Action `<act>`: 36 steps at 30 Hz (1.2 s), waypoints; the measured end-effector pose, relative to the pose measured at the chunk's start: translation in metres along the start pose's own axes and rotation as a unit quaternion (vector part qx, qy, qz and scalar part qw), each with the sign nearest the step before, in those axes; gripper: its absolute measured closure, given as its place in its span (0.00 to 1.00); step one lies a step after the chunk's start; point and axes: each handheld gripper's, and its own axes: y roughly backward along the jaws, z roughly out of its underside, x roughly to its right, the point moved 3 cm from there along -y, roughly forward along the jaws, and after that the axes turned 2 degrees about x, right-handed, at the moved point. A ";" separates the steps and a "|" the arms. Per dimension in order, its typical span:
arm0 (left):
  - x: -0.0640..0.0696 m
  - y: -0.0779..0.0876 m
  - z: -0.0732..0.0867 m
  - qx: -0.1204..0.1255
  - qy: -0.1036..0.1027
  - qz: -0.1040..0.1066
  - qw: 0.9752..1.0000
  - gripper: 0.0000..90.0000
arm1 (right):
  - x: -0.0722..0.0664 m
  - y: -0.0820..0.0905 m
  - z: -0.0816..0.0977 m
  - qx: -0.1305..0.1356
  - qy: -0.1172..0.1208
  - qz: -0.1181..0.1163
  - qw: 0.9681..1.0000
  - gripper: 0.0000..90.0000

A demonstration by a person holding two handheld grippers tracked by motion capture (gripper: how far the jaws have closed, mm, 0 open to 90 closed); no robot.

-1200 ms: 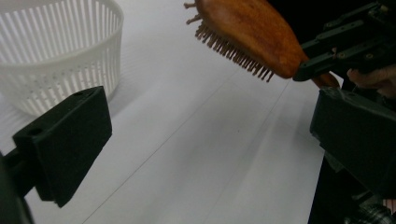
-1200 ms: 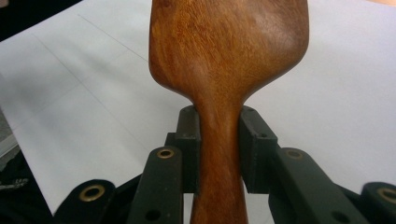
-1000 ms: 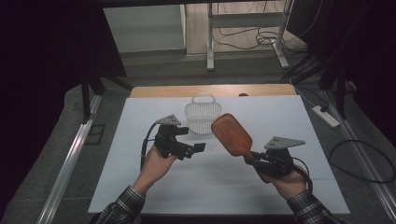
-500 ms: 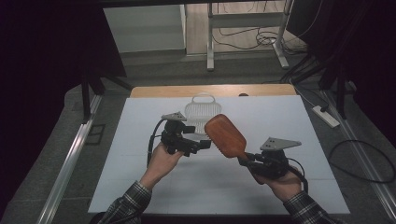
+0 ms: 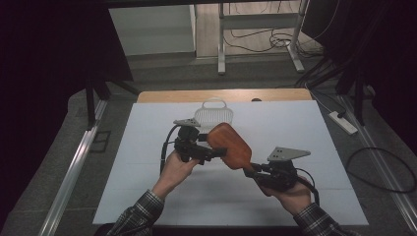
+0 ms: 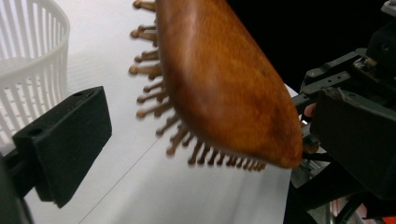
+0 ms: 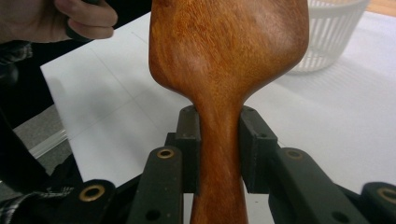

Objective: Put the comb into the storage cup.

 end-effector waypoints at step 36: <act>-0.002 -0.004 0.004 -0.011 0.071 0.095 0.993 0.37 | -0.011 -0.007 0.001 0.002 0.025 -0.017 1.000 0.80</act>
